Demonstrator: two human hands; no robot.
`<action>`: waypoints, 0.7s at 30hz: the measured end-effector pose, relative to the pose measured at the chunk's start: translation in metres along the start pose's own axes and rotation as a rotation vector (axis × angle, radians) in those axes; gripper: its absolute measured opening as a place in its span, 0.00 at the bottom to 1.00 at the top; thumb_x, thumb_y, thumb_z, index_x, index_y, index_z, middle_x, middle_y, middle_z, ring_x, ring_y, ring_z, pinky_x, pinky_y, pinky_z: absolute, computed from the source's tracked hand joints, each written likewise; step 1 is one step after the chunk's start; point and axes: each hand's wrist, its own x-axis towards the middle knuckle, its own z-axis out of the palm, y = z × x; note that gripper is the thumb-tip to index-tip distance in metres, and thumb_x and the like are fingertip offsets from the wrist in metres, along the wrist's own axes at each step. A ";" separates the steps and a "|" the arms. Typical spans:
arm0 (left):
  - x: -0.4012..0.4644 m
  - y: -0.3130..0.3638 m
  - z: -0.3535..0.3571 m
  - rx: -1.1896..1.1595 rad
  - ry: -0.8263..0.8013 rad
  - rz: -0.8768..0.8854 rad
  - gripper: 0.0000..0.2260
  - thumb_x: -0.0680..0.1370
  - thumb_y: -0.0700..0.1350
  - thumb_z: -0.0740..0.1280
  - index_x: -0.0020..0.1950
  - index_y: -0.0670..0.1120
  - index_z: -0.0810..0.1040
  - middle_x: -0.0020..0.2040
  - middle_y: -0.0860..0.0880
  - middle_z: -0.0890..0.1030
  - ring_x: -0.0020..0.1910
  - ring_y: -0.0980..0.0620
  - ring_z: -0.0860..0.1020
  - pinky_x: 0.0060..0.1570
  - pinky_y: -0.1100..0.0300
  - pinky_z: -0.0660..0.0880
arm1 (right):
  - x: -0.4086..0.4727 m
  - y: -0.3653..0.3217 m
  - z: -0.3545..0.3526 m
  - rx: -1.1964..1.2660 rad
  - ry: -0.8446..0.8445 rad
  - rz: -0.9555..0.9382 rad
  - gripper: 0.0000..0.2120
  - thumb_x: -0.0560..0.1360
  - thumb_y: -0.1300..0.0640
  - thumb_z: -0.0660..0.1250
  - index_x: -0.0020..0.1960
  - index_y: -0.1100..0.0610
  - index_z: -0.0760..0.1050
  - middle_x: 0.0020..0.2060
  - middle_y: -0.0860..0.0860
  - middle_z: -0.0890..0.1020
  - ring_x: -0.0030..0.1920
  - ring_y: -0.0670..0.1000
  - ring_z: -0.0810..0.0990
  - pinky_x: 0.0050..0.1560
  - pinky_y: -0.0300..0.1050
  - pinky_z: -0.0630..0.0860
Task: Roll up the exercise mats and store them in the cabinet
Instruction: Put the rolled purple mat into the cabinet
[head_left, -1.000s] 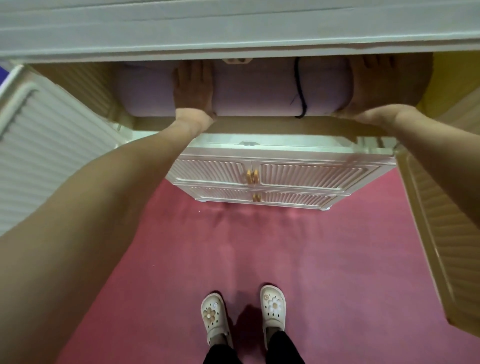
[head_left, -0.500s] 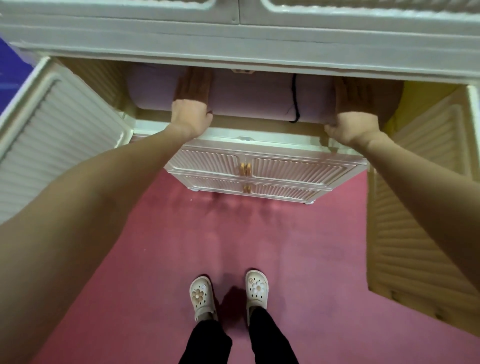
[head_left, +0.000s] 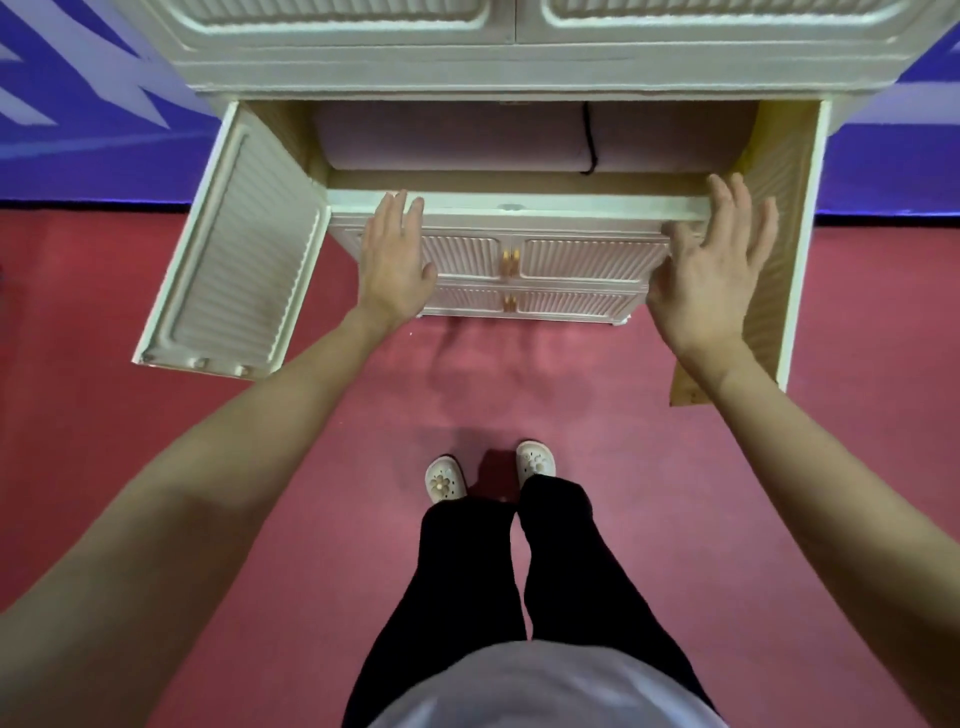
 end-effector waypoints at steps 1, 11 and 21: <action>-0.007 0.000 -0.006 -0.019 0.009 -0.019 0.32 0.75 0.41 0.68 0.76 0.40 0.59 0.77 0.39 0.58 0.77 0.41 0.53 0.76 0.49 0.51 | -0.006 0.000 -0.008 -0.008 -0.032 0.069 0.17 0.65 0.65 0.59 0.52 0.60 0.76 0.73 0.62 0.63 0.76 0.63 0.55 0.74 0.61 0.44; -0.044 -0.008 -0.037 -0.058 -0.036 -0.028 0.34 0.74 0.41 0.70 0.76 0.39 0.59 0.77 0.38 0.59 0.77 0.40 0.54 0.76 0.51 0.51 | -0.063 -0.018 -0.034 0.000 -0.262 0.393 0.42 0.67 0.68 0.65 0.77 0.55 0.55 0.76 0.67 0.47 0.75 0.70 0.46 0.75 0.61 0.46; -0.077 -0.057 -0.070 0.073 0.066 -0.144 0.32 0.74 0.41 0.66 0.76 0.40 0.58 0.78 0.37 0.55 0.78 0.41 0.51 0.75 0.46 0.45 | -0.067 -0.066 -0.031 0.191 -0.235 0.171 0.26 0.70 0.63 0.68 0.65 0.69 0.66 0.75 0.63 0.57 0.64 0.66 0.68 0.63 0.56 0.67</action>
